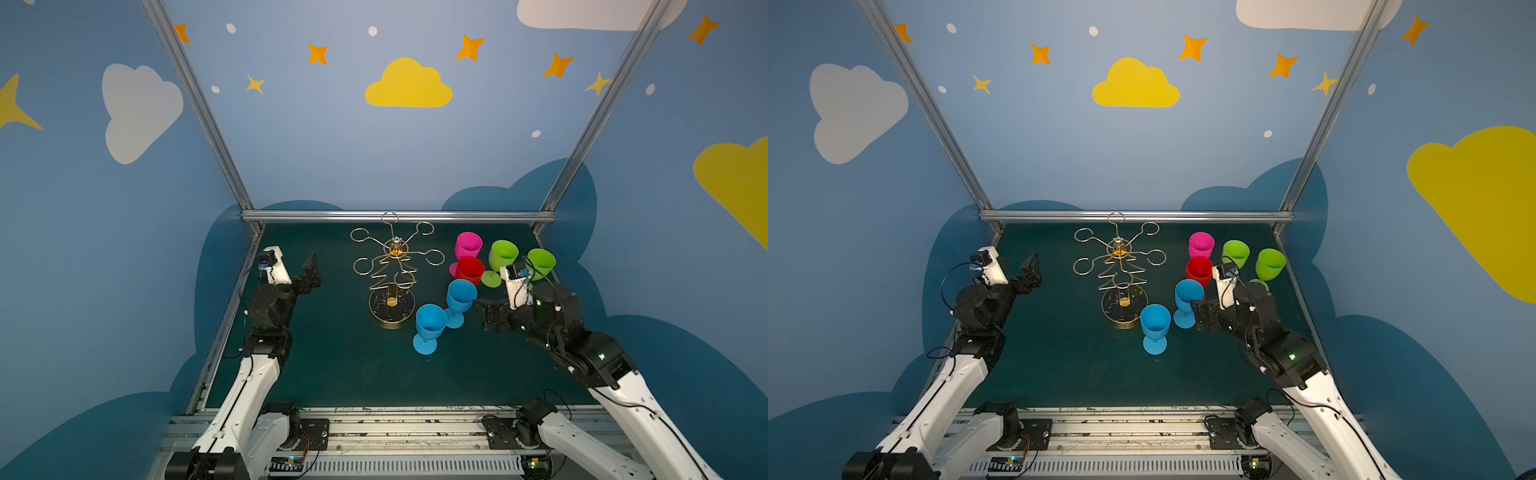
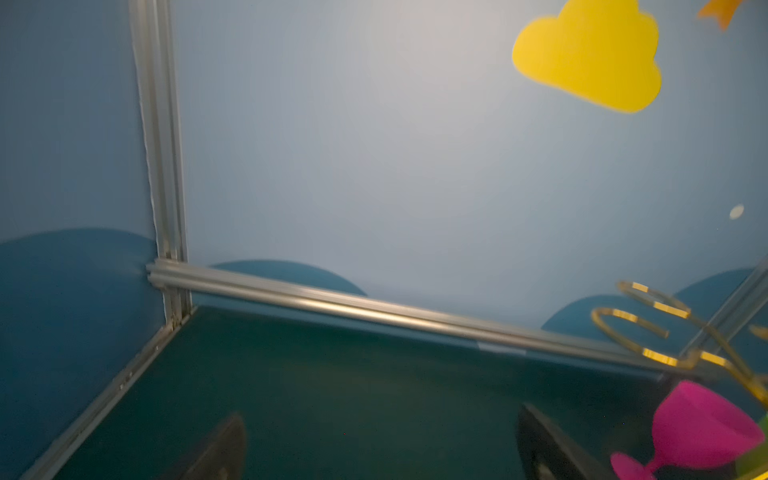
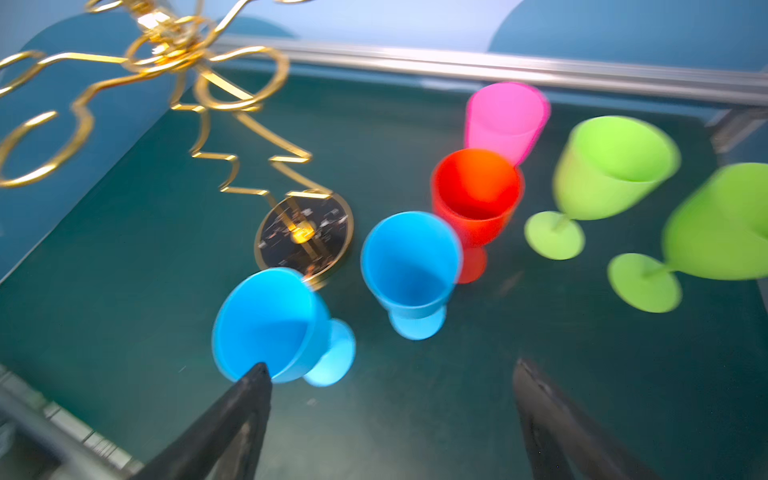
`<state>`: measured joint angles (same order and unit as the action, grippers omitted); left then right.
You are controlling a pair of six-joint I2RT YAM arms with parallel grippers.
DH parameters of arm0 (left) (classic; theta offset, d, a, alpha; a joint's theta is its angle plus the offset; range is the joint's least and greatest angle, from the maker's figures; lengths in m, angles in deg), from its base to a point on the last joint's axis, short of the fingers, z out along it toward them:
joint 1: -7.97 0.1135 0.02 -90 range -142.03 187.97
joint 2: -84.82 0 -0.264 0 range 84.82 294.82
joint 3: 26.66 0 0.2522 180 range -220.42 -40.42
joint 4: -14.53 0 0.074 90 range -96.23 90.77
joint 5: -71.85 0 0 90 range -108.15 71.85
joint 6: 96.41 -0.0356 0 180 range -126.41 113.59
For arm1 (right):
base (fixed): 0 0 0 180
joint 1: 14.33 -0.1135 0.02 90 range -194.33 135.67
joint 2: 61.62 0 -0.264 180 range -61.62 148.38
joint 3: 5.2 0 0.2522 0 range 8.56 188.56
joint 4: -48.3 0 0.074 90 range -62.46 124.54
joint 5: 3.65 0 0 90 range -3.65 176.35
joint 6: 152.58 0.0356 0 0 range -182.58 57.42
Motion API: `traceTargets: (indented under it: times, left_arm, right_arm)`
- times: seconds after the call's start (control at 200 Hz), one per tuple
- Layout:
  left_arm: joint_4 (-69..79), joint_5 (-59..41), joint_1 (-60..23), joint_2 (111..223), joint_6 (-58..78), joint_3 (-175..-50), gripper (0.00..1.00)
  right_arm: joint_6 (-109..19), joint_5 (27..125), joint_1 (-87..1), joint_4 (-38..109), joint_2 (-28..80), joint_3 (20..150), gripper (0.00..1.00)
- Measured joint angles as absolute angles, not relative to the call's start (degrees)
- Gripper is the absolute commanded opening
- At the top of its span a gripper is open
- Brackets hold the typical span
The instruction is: Take the wine glass off the wine glass rack
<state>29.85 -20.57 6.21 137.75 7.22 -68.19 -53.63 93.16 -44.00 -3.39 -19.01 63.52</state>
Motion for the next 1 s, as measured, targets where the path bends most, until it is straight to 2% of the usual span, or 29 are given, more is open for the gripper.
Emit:
traceTargets:
  times: [0.26,0.431,0.566,0.816,0.996]
  left_arm:
    - [32.36,-24.0,3.98,136.65,1.87,-52.46,0.99]
    - [33.89,-25.7,3.98,138.4,-0.32,-50.38,0.99]
    - [37.85,-26.12,4.0,144.79,-1.06,-50.36,1.0]
    - [41.41,-25.57,4.77,151.95,-2.33,-51.54,1.0]
    - [47.0,-25.44,5.18,157.0,-5.24,-52.91,1.0]
  right_arm:
    - [-56.74,101.25,-36.52,12.87,-19.88,47.39,0.9]
    - [-59.1,108.09,-33.33,28.06,-13.04,36.48,0.9]
    - [-61.44,109.29,-30.53,38.68,-5.41,31.72,0.9]
    - [-61.39,102.21,-21.16,57.44,2.68,26.08,0.9]
    - [-61.02,95.98,-18.77,67.43,9.58,26.01,0.9]
